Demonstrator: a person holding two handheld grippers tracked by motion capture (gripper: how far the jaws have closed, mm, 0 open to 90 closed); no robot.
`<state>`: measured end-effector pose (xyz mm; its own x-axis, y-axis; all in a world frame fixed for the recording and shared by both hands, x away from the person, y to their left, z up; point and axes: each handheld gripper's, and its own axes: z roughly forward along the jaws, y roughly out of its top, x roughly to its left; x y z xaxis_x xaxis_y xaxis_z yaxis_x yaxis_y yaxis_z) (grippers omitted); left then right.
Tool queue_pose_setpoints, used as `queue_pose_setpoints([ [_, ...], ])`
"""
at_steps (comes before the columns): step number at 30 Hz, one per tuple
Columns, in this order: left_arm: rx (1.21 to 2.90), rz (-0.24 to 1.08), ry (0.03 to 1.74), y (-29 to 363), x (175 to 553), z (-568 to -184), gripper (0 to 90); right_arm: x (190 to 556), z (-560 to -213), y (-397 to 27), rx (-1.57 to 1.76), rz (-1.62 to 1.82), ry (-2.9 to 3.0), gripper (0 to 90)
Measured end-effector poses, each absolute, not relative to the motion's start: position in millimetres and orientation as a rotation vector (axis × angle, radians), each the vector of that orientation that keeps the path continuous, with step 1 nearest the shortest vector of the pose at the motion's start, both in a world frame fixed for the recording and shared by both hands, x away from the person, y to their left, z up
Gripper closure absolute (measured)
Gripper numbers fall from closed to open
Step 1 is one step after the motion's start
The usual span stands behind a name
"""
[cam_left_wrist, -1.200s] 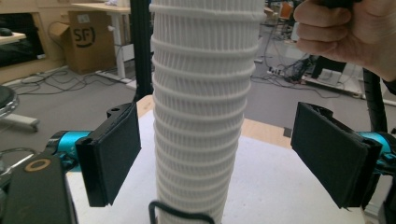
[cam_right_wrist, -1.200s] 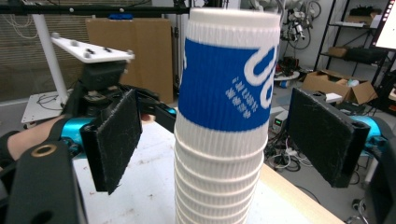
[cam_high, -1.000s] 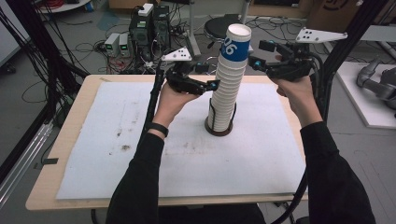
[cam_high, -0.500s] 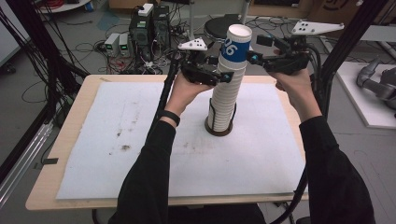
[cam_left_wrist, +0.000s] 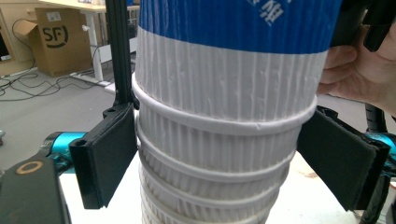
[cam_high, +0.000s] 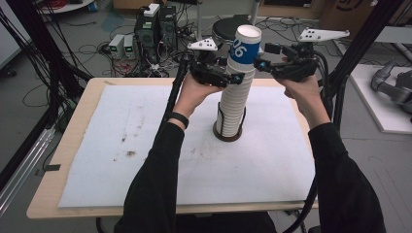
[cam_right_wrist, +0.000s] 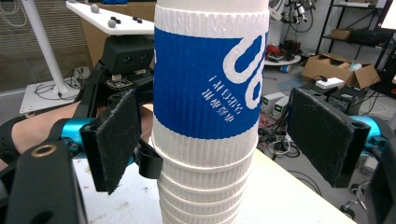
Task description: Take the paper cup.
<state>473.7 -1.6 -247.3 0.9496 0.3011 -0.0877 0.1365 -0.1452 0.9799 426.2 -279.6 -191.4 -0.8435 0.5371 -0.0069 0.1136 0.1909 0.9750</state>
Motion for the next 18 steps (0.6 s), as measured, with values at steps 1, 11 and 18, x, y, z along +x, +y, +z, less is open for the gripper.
queue_pose_setpoints([
  [1,1.719,0.146,0.329,-2,474,-248,13.0,426,-191,-280,0.615,1.698,2.124,18.6],
  [11,1.713,0.108,0.310,-8,482,-251,10.9,428,-187,-277,0.601,1.734,2.106,18.6],
  [18,1.705,0.106,0.305,-8,483,-252,11.1,431,-170,-265,0.605,1.748,2.088,18.6],
])
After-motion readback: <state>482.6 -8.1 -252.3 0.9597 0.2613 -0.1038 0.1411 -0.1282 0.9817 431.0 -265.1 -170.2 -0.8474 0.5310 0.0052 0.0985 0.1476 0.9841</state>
